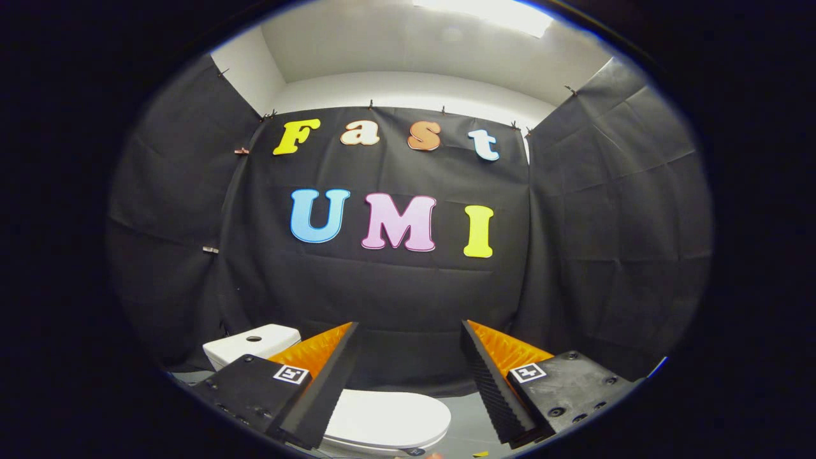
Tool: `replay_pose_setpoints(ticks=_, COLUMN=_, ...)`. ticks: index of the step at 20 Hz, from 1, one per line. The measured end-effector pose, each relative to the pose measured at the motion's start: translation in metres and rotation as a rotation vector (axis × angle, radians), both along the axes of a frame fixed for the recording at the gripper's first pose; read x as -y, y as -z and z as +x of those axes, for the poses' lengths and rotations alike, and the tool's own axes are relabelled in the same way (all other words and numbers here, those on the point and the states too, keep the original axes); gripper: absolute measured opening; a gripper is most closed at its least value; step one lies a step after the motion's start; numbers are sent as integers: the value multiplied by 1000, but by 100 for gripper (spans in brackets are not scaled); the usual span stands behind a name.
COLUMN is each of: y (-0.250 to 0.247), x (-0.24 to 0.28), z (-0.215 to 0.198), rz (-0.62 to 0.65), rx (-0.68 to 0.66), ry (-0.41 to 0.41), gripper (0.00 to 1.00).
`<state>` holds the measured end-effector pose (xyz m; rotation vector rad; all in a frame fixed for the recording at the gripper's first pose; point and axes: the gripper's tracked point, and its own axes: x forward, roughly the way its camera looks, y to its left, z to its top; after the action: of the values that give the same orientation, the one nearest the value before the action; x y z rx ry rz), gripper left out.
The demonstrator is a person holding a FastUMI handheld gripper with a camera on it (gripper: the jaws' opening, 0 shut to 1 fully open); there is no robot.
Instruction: Open the toilet lid.
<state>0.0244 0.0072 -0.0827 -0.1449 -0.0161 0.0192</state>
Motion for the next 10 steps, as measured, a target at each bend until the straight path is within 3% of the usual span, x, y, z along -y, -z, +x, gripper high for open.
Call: replay_pose_setpoints(ticks=10, y=145, x=30, z=12, rz=13, rx=-93, ry=7, gripper=99)
